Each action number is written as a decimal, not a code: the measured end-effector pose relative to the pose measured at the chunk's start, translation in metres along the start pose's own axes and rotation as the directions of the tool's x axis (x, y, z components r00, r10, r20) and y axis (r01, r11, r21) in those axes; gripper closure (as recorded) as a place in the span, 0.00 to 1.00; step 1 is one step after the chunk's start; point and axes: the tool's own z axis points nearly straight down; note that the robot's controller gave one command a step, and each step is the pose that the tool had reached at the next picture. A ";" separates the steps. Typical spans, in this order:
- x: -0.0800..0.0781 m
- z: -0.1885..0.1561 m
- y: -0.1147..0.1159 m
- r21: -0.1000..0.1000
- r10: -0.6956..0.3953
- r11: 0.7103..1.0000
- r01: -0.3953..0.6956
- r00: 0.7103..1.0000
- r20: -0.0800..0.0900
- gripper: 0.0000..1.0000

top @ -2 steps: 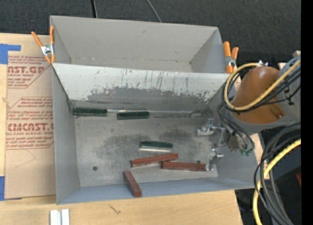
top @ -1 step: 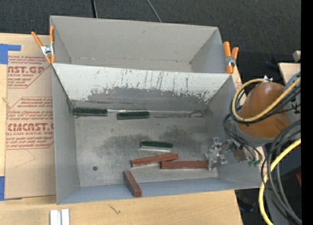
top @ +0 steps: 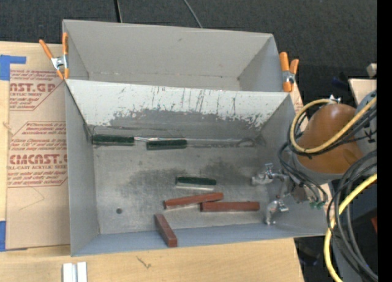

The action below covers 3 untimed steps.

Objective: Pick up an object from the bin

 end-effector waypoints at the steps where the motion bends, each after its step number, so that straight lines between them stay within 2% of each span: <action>1: 0.000 0.000 0.000 0.000 -0.001 1.000 0.001 1.000 0.000 0.00; 2: -0.028 -0.003 0.069 -0.001 0.076 0.997 -0.076 0.997 0.004 1.00; 3: -0.028 -0.003 0.069 -0.001 0.076 0.997 -0.076 0.997 0.004 1.00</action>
Offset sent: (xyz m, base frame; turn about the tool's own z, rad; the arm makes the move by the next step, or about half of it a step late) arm 0.0135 0.0706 -0.0026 0.0774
